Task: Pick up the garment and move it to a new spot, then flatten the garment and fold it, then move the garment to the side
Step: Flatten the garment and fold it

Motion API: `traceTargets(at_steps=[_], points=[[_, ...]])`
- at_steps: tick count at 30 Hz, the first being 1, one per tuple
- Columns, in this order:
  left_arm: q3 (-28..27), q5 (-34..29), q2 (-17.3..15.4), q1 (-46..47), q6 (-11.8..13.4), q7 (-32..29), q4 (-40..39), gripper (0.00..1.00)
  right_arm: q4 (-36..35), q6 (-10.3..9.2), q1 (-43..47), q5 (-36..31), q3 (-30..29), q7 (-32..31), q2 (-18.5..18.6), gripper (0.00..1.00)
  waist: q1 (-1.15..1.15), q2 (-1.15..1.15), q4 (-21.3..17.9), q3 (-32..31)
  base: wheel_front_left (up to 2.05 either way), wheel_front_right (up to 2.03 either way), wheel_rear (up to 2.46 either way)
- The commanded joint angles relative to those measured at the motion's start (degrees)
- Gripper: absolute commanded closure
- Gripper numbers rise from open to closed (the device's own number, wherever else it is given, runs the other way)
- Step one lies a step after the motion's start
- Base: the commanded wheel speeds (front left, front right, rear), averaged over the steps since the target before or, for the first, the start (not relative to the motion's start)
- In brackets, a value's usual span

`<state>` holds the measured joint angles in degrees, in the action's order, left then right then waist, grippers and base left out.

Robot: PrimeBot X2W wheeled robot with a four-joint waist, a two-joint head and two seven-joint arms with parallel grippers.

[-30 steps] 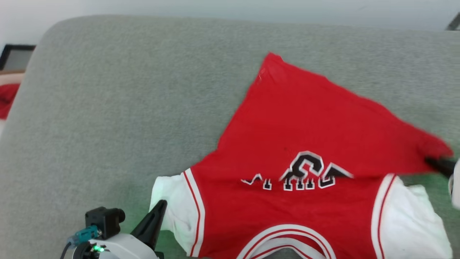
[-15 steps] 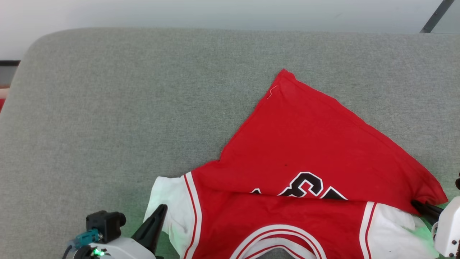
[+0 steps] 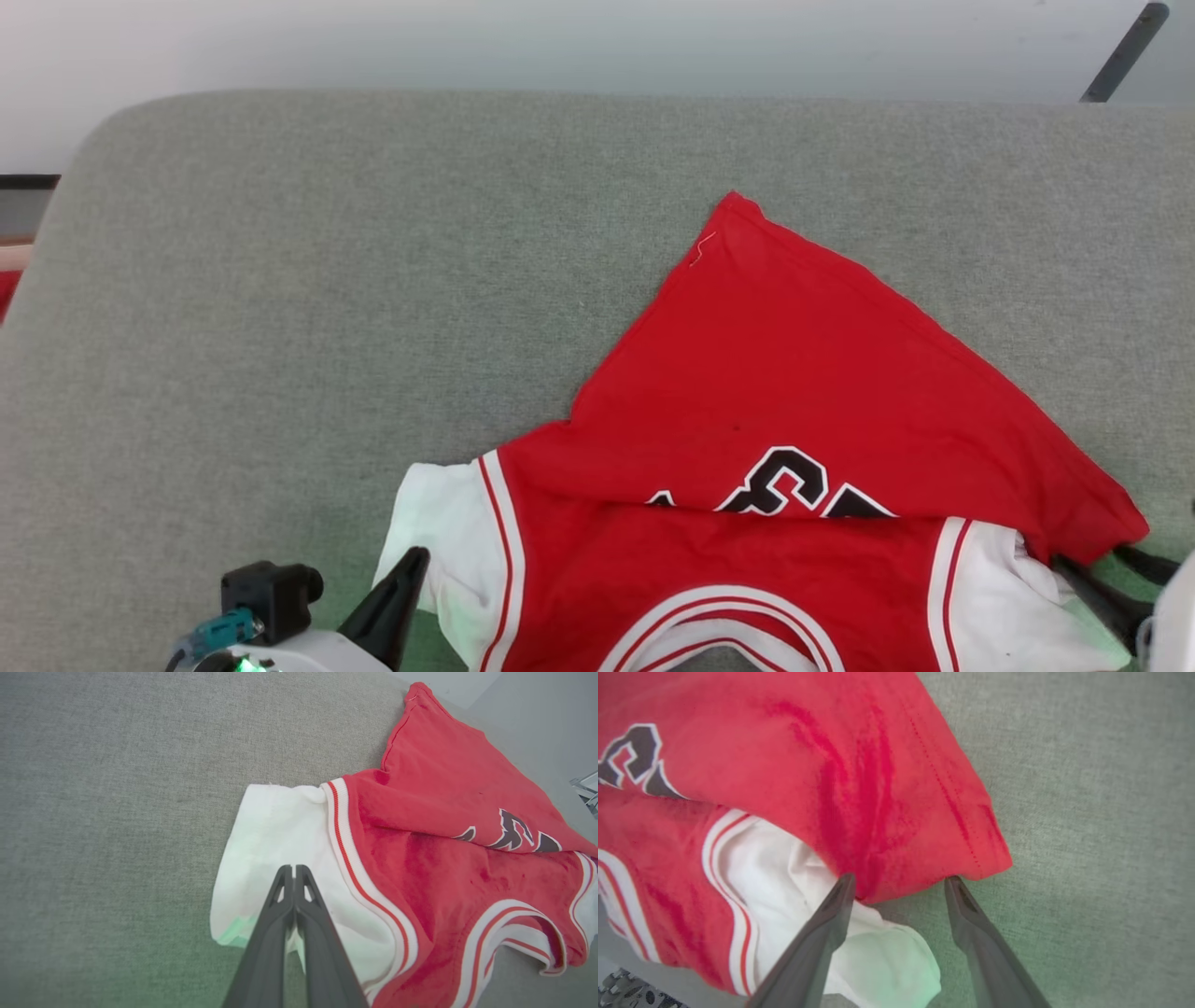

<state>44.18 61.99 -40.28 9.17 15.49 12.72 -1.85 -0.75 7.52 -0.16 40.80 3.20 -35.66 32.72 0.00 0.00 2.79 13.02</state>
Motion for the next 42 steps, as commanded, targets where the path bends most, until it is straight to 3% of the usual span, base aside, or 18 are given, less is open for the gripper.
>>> traceTargets(at_steps=[1, 7, 13, 21, 29, 37, 42], points=[[0.0, 0.2, -0.2, -0.4, 0.2, 0.2, -0.2, 1.00, -1.9, -0.06, 1.1, -0.7, -1.4, -0.7, 0.5, 0.00, 0.00, 0.00, 0.2, -0.2, 0.00, 0.00, 0.00], [0.4, 0.0, 0.3, -0.5, -0.1, 0.2, -0.2, 1.00, -14.7, -0.06, 2.2, -3.2, -6.7, -4.2, 0.0, 0.00, 0.00, 0.00, 1.1, -0.6, 0.00, 0.00, 0.00], [1.3, -0.7, 1.2, 1.3, -1.0, -0.5, 0.3, 1.00, -17.8, -0.05, -8.1, -6.0, -2.3, -3.4, 2.3, 0.00, 0.00, 0.00, 3.1, -0.1, 0.00, 0.00, 0.00], [3.3, -2.0, 4.0, 4.7, -3.5, -1.8, 2.6, 1.00, -5.2, -0.05, -27.2, -4.9, 10.3, 0.0, 4.3, 0.00, 0.00, 0.00, 7.9, 1.1, 0.00, 0.00, 0.00], [5.4, -3.4, 8.1, 8.9, -6.5, -2.4, 6.0, 1.00, 11.8, -0.06, -43.6, -2.1, 24.6, -1.3, 4.8, 0.00, 0.00, 0.00, 13.1, 3.7, 0.00, 0.00, 0.00], [7.1, -4.5, 12.7, 13.4, -9.9, -2.0, 10.2, 1.00, 26.8, -0.06, -55.5, 0.3, 35.0, -2.6, 4.6, 0.00, 0.00, 0.00, 17.8, 7.8, 0.00, 0.00, 0.00], [7.7, -4.7, 14.6, 15.1, -11.5, -1.8, 12.5, 1.00, 32.2, -0.06, -59.2, 2.3, 38.8, -3.8, 4.1, 0.00, 0.00, 0.00, 19.7, 9.3, 0.00, 0.00, 0.00]])
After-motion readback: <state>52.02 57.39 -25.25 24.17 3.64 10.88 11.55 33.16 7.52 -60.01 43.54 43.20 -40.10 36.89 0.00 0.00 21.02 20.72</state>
